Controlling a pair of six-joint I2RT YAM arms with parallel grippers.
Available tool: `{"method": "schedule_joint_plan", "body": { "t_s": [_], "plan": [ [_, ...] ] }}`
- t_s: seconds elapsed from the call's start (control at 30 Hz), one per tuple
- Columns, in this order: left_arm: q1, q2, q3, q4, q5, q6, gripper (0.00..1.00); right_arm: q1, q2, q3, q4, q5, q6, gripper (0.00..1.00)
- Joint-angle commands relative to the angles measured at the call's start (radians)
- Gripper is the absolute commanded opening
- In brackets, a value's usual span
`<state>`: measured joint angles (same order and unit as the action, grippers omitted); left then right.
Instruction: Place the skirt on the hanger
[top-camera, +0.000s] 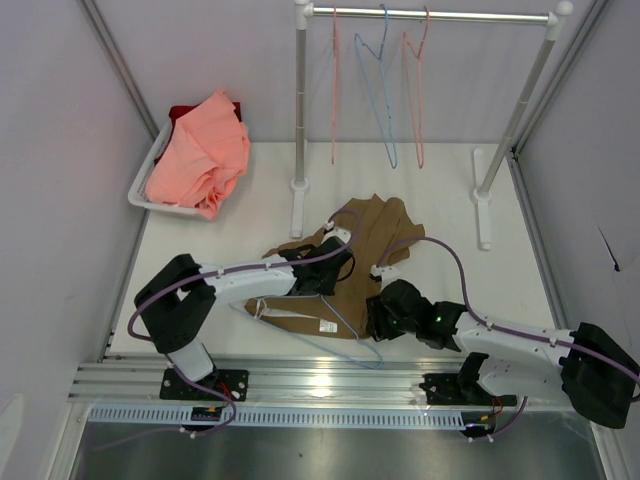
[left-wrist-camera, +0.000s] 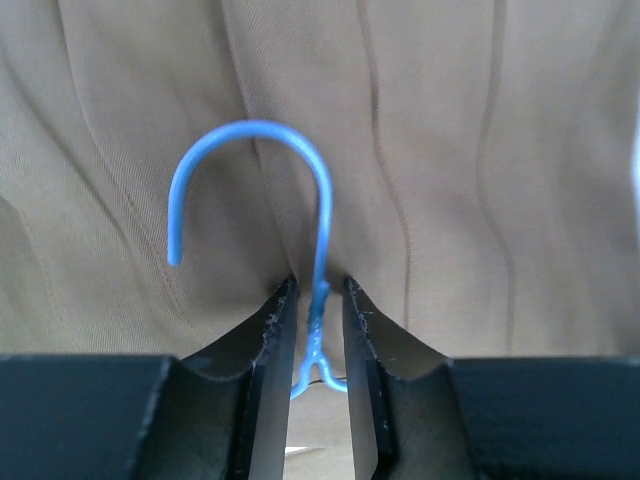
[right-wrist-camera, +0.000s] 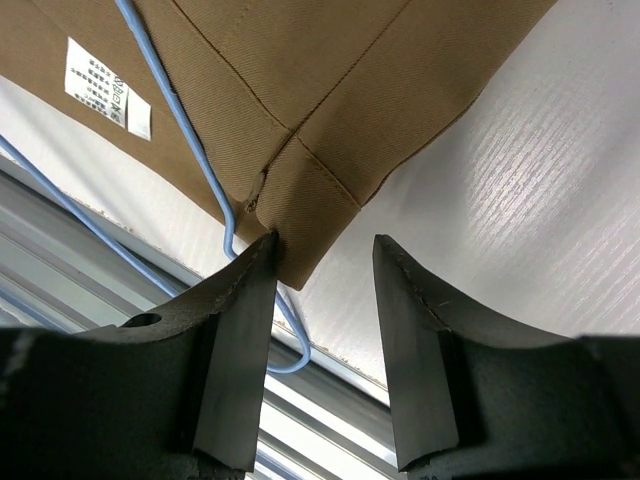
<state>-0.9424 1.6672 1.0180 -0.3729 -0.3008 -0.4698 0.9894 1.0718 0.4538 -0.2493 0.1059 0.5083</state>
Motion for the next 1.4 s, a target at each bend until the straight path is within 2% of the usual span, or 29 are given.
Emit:
{"method": "schedule_joint_plan", "body": {
  "t_s": [0.0, 0.2, 0.47, 0.6, 0.8, 1.03, 1.2, 1.37],
  "plan": [
    [-0.009, 0.014, 0.037, -0.055, -0.041, 0.005, 0.28, 0.008, 0.02, 0.029, 0.01, 0.02, 0.002, 0.48],
    [-0.021, 0.022, 0.044, -0.063, -0.003, 0.026, 0.24, 0.006, 0.043, 0.039, 0.021, 0.012, -0.007, 0.48],
    [-0.006, 0.014, 0.044, -0.008, 0.118, 0.036, 0.0, 0.003, 0.114, 0.074, 0.048, 0.021, -0.027, 0.48],
    [0.01, -0.038, 0.027, 0.008, 0.109, 0.034, 0.0, -0.05, 0.137, 0.098, 0.036, 0.025, -0.04, 0.28],
    [0.051, -0.136, -0.004, 0.04, 0.057, 0.02, 0.0, -0.182, 0.108, 0.128, 0.001, 0.012, -0.062, 0.09],
    [0.113, -0.218, -0.041, 0.083, -0.044, -0.024, 0.0, -0.28, 0.099, 0.141, -0.073, 0.034, -0.067, 0.04],
    [0.137, -0.201, -0.035, 0.08, -0.121, -0.068, 0.0, -0.353, 0.067, 0.132, -0.097, 0.034, -0.045, 0.04],
    [0.155, -0.173, -0.025, 0.08, -0.173, -0.134, 0.0, -0.37, 0.065, 0.132, -0.09, 0.006, -0.042, 0.06]
  ]
}}
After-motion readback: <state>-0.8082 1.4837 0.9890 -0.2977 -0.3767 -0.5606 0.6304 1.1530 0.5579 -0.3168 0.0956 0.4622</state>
